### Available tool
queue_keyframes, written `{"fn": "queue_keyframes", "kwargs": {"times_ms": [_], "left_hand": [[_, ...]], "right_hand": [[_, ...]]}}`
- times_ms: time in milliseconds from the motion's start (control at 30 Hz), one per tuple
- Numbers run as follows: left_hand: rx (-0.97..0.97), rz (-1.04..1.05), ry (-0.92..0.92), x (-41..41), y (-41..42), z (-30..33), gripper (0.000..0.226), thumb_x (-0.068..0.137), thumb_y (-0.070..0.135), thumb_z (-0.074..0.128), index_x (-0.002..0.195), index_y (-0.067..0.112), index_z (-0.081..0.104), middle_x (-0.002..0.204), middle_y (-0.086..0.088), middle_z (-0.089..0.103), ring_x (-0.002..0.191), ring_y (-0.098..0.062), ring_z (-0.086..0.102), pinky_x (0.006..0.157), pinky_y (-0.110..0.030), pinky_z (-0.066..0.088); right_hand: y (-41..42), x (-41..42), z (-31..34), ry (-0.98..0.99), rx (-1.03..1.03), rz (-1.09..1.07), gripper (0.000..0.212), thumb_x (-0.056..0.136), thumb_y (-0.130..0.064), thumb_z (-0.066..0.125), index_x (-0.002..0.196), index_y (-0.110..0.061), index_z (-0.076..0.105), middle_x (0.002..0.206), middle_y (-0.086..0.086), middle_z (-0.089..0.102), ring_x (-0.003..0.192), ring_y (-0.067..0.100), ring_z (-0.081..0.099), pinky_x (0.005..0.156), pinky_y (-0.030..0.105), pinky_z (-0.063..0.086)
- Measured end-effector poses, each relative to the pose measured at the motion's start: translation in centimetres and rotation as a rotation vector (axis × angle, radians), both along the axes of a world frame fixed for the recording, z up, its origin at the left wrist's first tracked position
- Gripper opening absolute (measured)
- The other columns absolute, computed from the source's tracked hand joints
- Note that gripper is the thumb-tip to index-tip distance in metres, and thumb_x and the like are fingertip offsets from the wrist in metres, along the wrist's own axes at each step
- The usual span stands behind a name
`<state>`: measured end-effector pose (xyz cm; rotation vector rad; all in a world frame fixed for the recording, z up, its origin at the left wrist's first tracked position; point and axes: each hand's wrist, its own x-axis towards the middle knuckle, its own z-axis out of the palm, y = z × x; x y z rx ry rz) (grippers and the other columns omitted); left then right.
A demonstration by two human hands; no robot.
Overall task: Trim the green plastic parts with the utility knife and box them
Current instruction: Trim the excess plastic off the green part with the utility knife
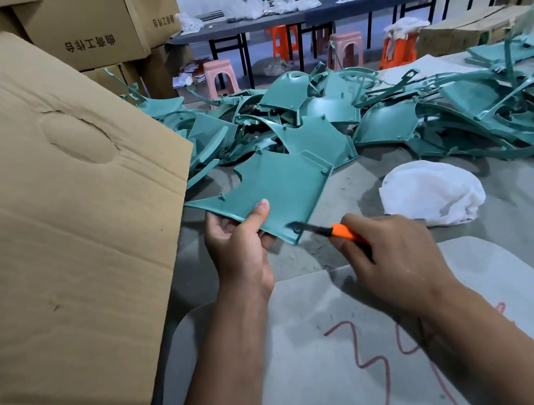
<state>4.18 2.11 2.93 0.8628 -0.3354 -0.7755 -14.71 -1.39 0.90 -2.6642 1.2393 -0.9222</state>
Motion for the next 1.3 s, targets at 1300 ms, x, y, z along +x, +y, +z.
{"fn": "queue_keyframes", "kwargs": {"times_ms": [1300], "left_hand": [[0.031,-0.180,0.070,1.0,0.9,0.2,0.048,0.087,-0.015,0.062,0.129,0.008,0.060,0.108,-0.010,0.078,0.095,-0.028,0.076,0.067,-0.038,0.063]], "right_hand": [[-0.9,-0.9,0.5,-0.125,0.024,0.007,0.038,0.101,-0.049,0.045,0.076,-0.020,0.045,0.055,-0.007,0.046,0.053,0.025,0.047,0.050,0.039,0.038]]}}
